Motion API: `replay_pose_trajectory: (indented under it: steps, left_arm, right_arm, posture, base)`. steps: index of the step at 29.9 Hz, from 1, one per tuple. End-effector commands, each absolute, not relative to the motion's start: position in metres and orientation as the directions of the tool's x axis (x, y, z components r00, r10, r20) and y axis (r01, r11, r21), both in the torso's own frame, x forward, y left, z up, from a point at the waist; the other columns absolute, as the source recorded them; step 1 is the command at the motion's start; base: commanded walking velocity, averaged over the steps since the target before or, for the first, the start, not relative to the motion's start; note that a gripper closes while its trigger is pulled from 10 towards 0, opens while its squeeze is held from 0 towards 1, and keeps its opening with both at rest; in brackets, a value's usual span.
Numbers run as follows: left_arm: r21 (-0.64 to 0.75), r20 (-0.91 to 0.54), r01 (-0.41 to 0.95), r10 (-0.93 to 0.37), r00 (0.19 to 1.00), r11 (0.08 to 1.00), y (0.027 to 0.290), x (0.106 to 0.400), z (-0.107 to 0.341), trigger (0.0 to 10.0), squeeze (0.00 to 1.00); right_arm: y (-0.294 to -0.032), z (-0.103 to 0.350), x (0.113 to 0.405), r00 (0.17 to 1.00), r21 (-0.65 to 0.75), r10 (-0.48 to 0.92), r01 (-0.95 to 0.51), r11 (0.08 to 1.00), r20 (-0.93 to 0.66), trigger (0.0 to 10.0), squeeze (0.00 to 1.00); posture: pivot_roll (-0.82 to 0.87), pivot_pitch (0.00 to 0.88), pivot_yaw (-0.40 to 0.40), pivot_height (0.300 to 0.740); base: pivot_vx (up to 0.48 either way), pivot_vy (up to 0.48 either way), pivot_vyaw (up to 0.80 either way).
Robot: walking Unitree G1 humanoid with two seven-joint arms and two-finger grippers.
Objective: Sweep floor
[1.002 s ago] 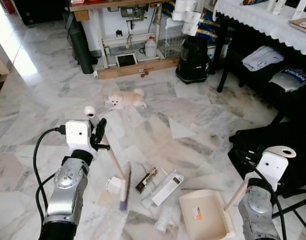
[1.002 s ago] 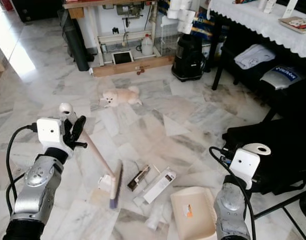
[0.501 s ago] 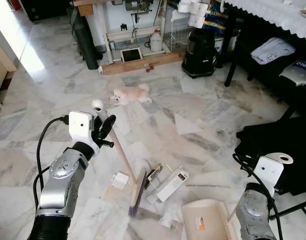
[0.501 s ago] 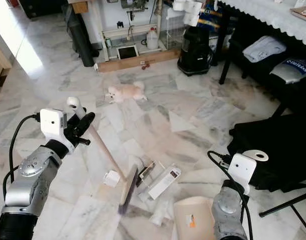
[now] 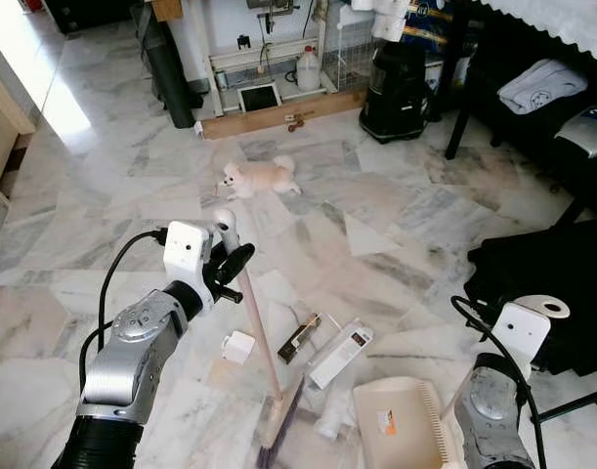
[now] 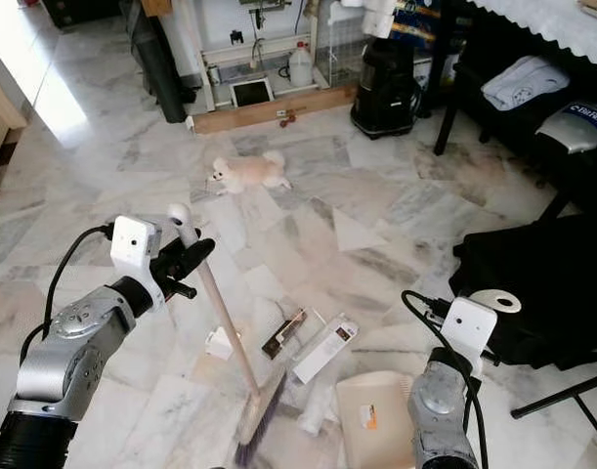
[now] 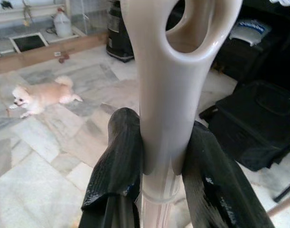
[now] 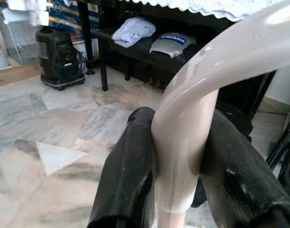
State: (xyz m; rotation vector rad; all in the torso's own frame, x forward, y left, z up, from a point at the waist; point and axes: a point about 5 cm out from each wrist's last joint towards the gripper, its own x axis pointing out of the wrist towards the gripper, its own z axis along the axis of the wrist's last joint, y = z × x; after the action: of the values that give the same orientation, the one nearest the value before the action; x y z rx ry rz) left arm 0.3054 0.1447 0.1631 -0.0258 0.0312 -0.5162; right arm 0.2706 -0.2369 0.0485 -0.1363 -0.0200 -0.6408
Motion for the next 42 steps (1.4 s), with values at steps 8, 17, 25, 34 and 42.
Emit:
replay_pose_trajectory:
  steps: [8,17,25,34,42]
  left_arm:
    - [-0.043,0.002,0.564,-0.564,0.826,0.825,0.126,0.304,0.184,10.0,0.0]
    - [-0.058,0.007,0.511,-0.512,0.859,0.857,0.102,0.314,0.199,10.0,0.0]
    - [0.006,0.218,0.388,-0.38,0.899,0.921,0.143,0.323,0.224,10.0,0.0]
    - [0.071,0.223,0.267,-0.277,0.935,0.961,0.171,0.328,0.183,10.0,0.0]
    - [0.077,0.154,0.31,-0.318,0.936,0.948,0.155,0.333,0.144,10.0,0.0]
  right_arm:
    - [-0.24,0.053,0.271,0.787,-0.122,-0.61,0.617,0.777,0.093,10.0,0.0]
    - [-0.238,0.052,0.271,0.789,-0.113,-0.607,0.614,0.781,0.092,10.0,0.0]
    - [-0.24,0.053,0.268,0.788,-0.111,-0.608,0.615,0.78,0.098,10.0,0.0]
    - [-0.238,0.051,0.267,0.793,-0.109,-0.602,0.61,0.785,0.094,10.0,0.0]
    - [-0.241,0.054,0.268,0.791,-0.11,-0.603,0.612,0.783,0.104,10.0,0.0]
  posture:
    - [0.11,0.157,0.084,0.74]
    - [0.11,0.169,0.088,0.74]
    - [0.1,0.177,0.088,0.74]
    - [0.08,0.181,0.084,0.74]
    - [0.05,0.19,0.08,0.74]
  base:
    - [0.0,0.0,0.0]
    - [0.0,0.0,0.0]
    - [0.0,0.0,0.0]
    - [0.0,0.0,0.0]
    - [0.0,0.0,0.0]
